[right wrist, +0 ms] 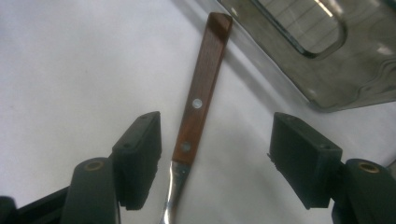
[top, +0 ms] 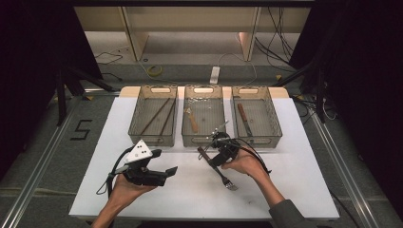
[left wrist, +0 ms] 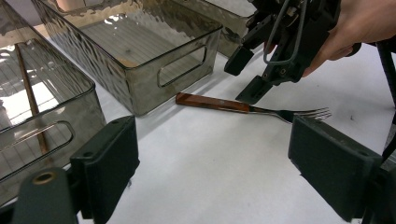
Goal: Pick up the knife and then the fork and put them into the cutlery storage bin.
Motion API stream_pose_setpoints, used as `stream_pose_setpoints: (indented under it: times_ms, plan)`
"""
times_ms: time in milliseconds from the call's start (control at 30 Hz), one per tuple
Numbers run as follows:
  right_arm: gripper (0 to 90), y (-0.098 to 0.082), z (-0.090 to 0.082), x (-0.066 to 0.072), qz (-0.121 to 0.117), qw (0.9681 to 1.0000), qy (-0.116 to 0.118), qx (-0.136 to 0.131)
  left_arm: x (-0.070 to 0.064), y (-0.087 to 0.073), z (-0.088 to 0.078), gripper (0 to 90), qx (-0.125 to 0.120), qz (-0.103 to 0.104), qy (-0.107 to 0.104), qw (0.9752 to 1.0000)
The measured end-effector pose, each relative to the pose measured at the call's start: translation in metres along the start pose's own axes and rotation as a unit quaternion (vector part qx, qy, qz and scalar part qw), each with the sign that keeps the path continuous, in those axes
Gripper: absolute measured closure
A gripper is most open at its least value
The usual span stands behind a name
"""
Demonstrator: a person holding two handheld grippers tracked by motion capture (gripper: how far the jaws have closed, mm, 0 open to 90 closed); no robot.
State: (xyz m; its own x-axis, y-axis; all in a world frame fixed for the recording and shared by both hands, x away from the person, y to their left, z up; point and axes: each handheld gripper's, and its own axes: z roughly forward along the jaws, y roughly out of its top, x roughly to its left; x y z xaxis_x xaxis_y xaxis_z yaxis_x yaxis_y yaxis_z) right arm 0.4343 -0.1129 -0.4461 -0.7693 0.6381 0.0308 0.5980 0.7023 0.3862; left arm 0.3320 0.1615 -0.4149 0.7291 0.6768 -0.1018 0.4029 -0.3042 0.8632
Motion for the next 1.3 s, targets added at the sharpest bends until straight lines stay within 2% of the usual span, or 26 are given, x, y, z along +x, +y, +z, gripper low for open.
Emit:
stream_pose_setpoints:
  times_ms: [167,467,600,767,1133,1300]
  plan:
    - [35.6,0.001,0.006,0.0,0.0,0.9999,0.002,0.015,0.0,0.0,-0.001,15.5,0.0,0.0,0.0,1.0]
    - [39.9,0.003,0.014,0.002,-0.016,0.9992,0.003,0.037,0.0,0.001,-0.001,15.5,0.001,0.0,0.0,1.0]
    - [44.2,0.004,0.016,0.003,-0.019,0.9989,0.003,0.042,0.0,0.001,0.0,15.5,0.002,-0.001,0.0,1.0]
    - [49.9,0.005,0.018,0.005,-0.039,0.9981,0.012,0.046,0.0,0.0,0.0,15.5,0.003,0.0,0.002,1.0]
    - [58.2,0.007,0.019,0.008,-0.067,0.9962,0.001,0.055,0.0,0.0,0.0,15.5,0.002,0.0,0.002,1.0]
    - [61.0,0.008,0.019,0.008,-0.066,0.9959,0.005,0.062,0.0,0.0,0.0,15.5,0.002,0.0,0.001,1.0]
